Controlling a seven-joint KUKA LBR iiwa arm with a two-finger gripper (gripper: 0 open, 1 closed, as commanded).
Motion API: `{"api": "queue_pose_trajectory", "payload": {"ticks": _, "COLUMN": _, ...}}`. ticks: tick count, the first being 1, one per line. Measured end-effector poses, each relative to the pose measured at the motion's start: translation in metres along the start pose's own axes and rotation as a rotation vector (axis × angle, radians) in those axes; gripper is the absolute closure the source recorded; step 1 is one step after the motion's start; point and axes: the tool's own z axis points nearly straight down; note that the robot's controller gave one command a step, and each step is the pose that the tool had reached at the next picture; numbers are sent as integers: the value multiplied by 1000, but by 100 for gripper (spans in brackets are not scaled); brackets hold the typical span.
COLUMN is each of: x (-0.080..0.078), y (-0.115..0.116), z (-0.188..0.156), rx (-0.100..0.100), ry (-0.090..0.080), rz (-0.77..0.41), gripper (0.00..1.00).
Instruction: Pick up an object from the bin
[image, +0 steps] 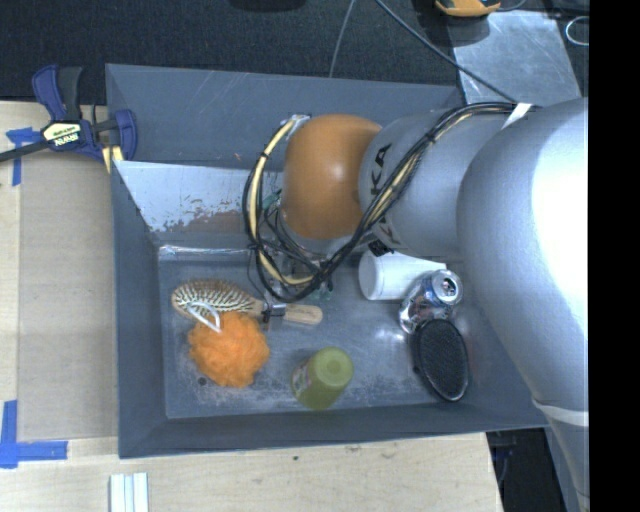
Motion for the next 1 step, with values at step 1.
{"api": "queue_pose_trajectory", "payload": {"ticks": 1, "x": -7, "y": 59, "z": -49, "rx": -4, "ry": -9, "rz": 1, "gripper": 0}}
